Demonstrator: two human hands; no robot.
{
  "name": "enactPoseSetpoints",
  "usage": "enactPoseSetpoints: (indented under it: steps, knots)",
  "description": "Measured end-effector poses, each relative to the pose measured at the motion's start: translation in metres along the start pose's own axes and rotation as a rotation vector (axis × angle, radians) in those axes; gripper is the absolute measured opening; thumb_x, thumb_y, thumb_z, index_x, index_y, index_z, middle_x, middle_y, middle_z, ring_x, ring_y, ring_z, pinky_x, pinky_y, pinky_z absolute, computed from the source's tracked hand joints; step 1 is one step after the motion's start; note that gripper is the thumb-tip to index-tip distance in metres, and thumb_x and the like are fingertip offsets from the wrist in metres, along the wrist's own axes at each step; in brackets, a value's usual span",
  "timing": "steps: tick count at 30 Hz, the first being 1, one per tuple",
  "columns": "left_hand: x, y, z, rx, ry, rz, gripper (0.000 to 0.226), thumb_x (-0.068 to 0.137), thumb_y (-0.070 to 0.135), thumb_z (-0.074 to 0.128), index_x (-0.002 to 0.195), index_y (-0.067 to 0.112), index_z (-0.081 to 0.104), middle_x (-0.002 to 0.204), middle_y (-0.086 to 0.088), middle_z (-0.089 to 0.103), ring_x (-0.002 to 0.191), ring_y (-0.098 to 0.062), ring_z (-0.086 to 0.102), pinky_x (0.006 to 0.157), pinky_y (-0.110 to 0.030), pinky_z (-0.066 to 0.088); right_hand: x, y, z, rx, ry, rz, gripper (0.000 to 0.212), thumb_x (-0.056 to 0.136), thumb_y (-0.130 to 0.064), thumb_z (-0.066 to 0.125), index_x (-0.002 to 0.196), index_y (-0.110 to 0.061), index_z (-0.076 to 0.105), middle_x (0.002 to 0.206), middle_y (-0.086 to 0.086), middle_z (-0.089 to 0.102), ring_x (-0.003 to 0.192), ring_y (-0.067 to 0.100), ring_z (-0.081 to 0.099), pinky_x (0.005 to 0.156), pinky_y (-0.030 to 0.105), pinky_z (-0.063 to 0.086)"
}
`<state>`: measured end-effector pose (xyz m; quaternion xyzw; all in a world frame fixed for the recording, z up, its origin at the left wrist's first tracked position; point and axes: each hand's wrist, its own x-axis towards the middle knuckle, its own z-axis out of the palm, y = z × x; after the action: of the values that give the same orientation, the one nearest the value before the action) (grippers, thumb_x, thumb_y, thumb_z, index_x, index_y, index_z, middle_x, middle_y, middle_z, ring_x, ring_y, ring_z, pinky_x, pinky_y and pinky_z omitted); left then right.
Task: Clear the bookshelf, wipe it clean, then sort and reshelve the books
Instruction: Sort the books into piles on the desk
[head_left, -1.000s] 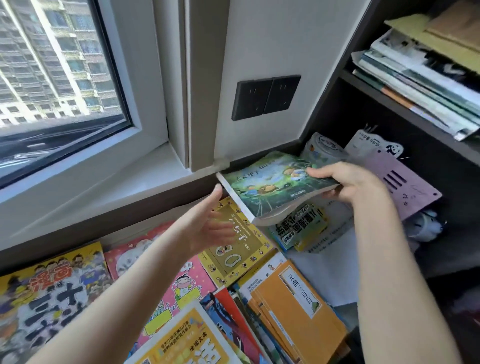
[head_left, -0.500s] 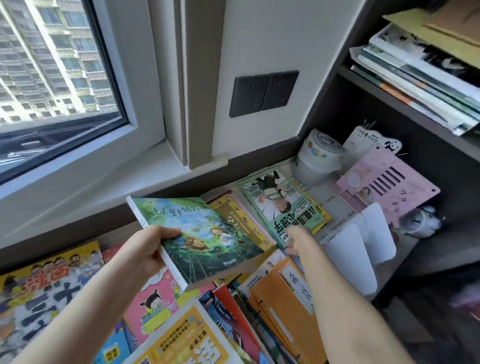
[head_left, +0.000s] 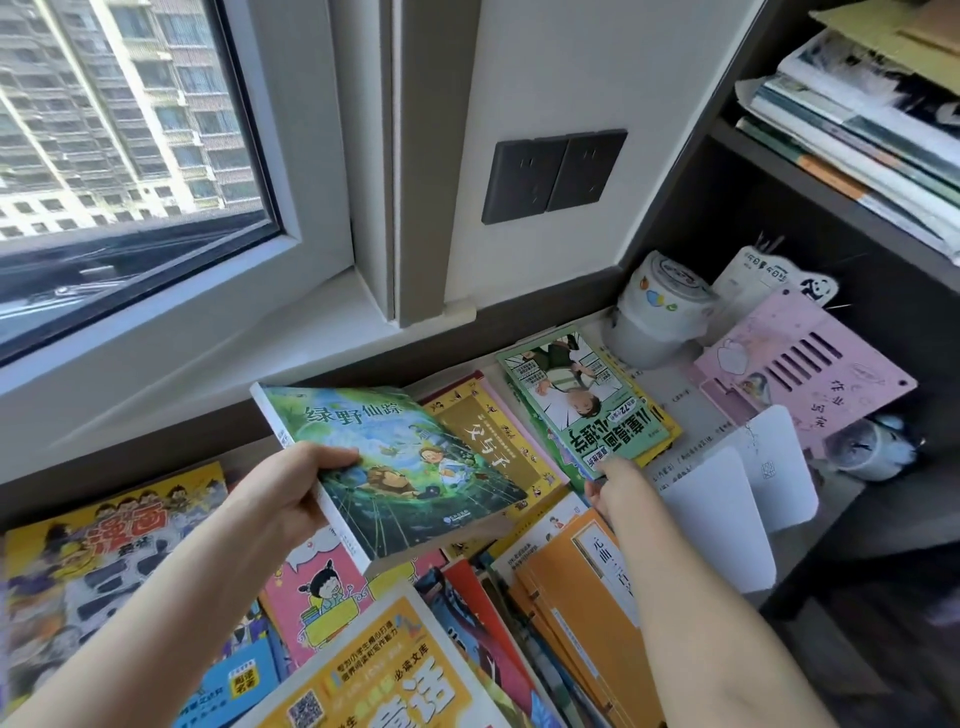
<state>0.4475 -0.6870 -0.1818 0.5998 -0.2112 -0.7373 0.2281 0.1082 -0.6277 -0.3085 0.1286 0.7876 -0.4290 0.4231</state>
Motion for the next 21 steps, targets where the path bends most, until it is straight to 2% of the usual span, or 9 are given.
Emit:
enactPoseSetpoints:
  steps: [4,7,9,10,12,13,16,19,21]
  knots:
    - [-0.006,-0.002,0.002,0.013,0.006,-0.002,0.004,0.091,-0.004,0.051,0.088,-0.003,0.052,0.060,-0.016,0.068,0.045,-0.023,0.066,0.037,-0.032,0.053,-0.004,0.000,-0.005,0.398,-0.074,0.182,0.010,0.091,0.000,0.059,0.100,-0.001,0.055,0.089,0.018,0.052,0.066,0.021,0.053,0.041,0.023,0.049]
    - [-0.009,-0.003,0.001,0.016,0.021,0.001,0.001,0.090,-0.003,0.052,0.089,-0.003,0.052,0.061,-0.015,0.069,0.048,-0.024,0.067,0.044,-0.033,0.056,-0.018,0.006,-0.013,0.237,-0.162,-0.117,0.035,0.097,0.006,0.039,0.128,0.022,0.041,0.084,0.023,0.053,0.070,0.019,0.051,0.074,0.020,0.046]
    - [-0.009,-0.003,0.001,0.019,0.031,0.004,0.003,0.090,-0.003,0.052,0.093,-0.003,0.053,0.071,-0.017,0.069,0.055,-0.025,0.068,0.055,-0.037,0.056,-0.032,-0.001,-0.001,0.327,-0.172,-0.038,0.041,0.103,0.001,0.019,0.128,0.034,0.022,0.106,0.047,0.047,0.093,0.030,0.052,0.089,0.023,0.033]
    - [-0.010,-0.004,0.002,0.021,0.039,0.005,0.006,0.090,-0.004,0.052,0.095,-0.002,0.052,0.076,-0.018,0.068,0.057,-0.026,0.068,0.056,-0.038,0.054,-0.043,0.000,0.000,0.215,-0.066,-0.121,0.051,0.106,-0.011,0.011,0.129,0.031,0.029,0.118,0.045,0.047,0.106,0.031,0.054,0.087,0.025,0.035]
    - [-0.014,-0.005,0.004,0.033,0.043,0.008,0.009,0.090,-0.004,0.052,0.099,-0.002,0.052,0.083,-0.018,0.067,0.057,-0.026,0.068,0.054,-0.036,0.055,-0.053,0.000,-0.002,-0.405,0.155,-0.333,0.078,0.103,-0.038,-0.004,0.127,0.017,0.047,0.121,0.027,0.059,0.111,0.029,0.058,0.082,0.030,0.044]
    - [-0.016,-0.006,0.005,0.034,0.044,0.011,0.012,0.090,-0.004,0.052,0.102,-0.003,0.052,0.085,-0.019,0.066,0.060,-0.027,0.068,0.054,-0.037,0.055,-0.045,-0.003,-0.005,-0.400,0.130,-0.359,0.079,0.103,-0.037,-0.006,0.127,0.017,0.047,0.125,0.027,0.058,0.117,0.030,0.057,0.088,0.031,0.046]
    - [-0.023,-0.007,0.006,0.032,0.043,0.021,0.018,0.090,-0.005,0.052,0.108,-0.004,0.050,0.092,-0.021,0.065,0.077,-0.031,0.064,0.064,-0.041,0.050,-0.037,0.005,-0.007,0.191,-0.208,-0.064,0.044,0.104,-0.007,0.027,0.132,0.026,0.029,0.139,0.043,0.034,0.132,0.046,0.038,0.110,0.044,0.036]
    - [-0.029,-0.004,0.009,0.039,0.035,0.022,0.004,0.091,-0.005,0.050,0.095,-0.004,0.051,0.090,-0.021,0.064,0.078,-0.031,0.063,0.067,-0.041,0.050,-0.035,0.010,-0.011,0.008,-0.140,-0.251,0.037,0.094,-0.002,0.046,0.129,0.010,0.045,0.119,0.023,0.053,0.113,0.041,0.056,0.097,0.047,0.049]
    - [-0.030,-0.003,0.010,0.039,0.030,0.024,0.003,0.092,-0.005,0.050,0.091,-0.004,0.052,0.090,-0.021,0.064,0.078,-0.031,0.062,0.068,-0.041,0.050,-0.037,0.005,-0.006,-0.037,0.023,-0.211,0.017,0.093,-0.006,0.048,0.106,0.005,0.053,0.104,0.013,0.057,0.099,0.035,0.062,0.080,0.037,0.057]
